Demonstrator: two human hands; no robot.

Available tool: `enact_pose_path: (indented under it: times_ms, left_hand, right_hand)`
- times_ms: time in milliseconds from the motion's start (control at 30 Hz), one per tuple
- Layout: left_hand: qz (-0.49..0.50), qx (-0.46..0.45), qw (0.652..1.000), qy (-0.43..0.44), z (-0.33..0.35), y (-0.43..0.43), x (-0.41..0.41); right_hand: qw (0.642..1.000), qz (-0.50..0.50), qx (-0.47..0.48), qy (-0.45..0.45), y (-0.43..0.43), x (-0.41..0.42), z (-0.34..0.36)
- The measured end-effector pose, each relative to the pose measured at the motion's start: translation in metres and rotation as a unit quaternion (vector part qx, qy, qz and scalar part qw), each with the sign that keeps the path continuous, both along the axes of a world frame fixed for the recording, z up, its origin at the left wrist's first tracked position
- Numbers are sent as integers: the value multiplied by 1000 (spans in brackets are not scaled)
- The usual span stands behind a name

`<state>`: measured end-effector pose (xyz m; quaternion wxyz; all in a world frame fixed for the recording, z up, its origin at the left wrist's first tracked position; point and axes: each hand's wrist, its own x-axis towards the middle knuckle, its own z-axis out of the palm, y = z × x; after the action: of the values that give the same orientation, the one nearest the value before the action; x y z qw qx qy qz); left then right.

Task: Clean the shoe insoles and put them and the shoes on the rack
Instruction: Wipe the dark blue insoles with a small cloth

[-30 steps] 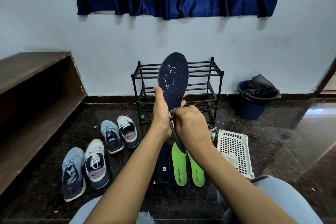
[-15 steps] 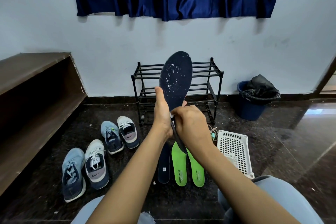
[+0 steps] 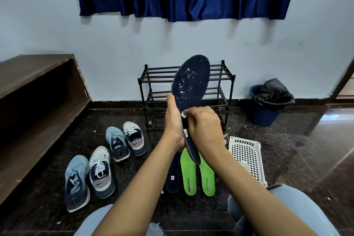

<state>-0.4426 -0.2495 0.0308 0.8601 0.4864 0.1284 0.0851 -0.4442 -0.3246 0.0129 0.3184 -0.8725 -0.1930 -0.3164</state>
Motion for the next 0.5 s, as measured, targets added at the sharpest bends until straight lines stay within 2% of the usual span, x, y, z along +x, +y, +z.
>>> enact_pose_path:
  times_ms: [167, 367, 500]
  left_hand:
    - [2, -5, 1000, -6, -1, 3, 2]
    - [-24, -10, 1000, -7, -6, -8, 2]
    - [-22, 8, 1000, -5, -2, 0, 4]
  right_hand:
    - [1000, 14, -14, 6, 1, -2, -2]
    - [999, -33, 36, 20, -10, 9, 10]
    - [999, -21, 14, 21, -3, 1, 4]
